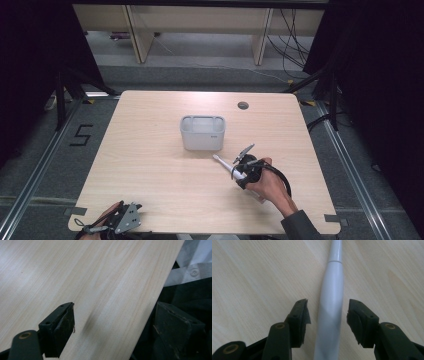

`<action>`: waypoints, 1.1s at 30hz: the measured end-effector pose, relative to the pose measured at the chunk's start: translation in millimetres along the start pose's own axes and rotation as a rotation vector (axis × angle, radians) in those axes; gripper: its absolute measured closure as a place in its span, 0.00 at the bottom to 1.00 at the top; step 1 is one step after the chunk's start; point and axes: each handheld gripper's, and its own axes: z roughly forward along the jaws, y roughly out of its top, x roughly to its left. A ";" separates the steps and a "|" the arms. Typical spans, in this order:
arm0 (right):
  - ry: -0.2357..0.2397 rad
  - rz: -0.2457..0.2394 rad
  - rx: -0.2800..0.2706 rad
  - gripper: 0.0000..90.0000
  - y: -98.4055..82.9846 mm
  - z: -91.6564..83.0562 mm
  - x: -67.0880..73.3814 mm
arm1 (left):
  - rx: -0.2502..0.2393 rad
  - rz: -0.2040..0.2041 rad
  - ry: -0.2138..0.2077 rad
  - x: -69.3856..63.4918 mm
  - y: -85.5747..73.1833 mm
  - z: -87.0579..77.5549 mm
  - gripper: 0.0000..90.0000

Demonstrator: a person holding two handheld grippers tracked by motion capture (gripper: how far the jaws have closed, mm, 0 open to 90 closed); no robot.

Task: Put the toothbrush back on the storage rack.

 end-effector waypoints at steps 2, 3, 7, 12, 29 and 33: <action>0.008 0.010 0.025 0.57 5.0 3.1 -2.3 | -0.001 -0.001 -0.002 0.0 0.2 -0.1 0.18; 0.015 0.005 0.035 0.58 6.1 4.2 -3.4 | -0.003 -0.002 -0.003 0.0 0.2 -0.4 0.18; 0.016 -0.003 0.067 0.60 10.0 8.4 -5.6 | -0.001 -0.001 -0.001 0.1 0.2 -0.3 0.18; 0.025 -0.028 0.100 0.65 15.8 12.2 -6.6 | 0.001 0.002 0.001 0.0 0.0 -0.1 0.18; 0.068 -0.075 0.232 0.74 32.2 22.6 -7.7 | -0.002 0.001 -0.002 -0.5 0.3 0.3 0.18; 0.066 -0.081 0.257 0.74 35.5 23.6 -6.3 | 0.000 -0.002 -0.011 -0.2 0.1 -0.1 0.18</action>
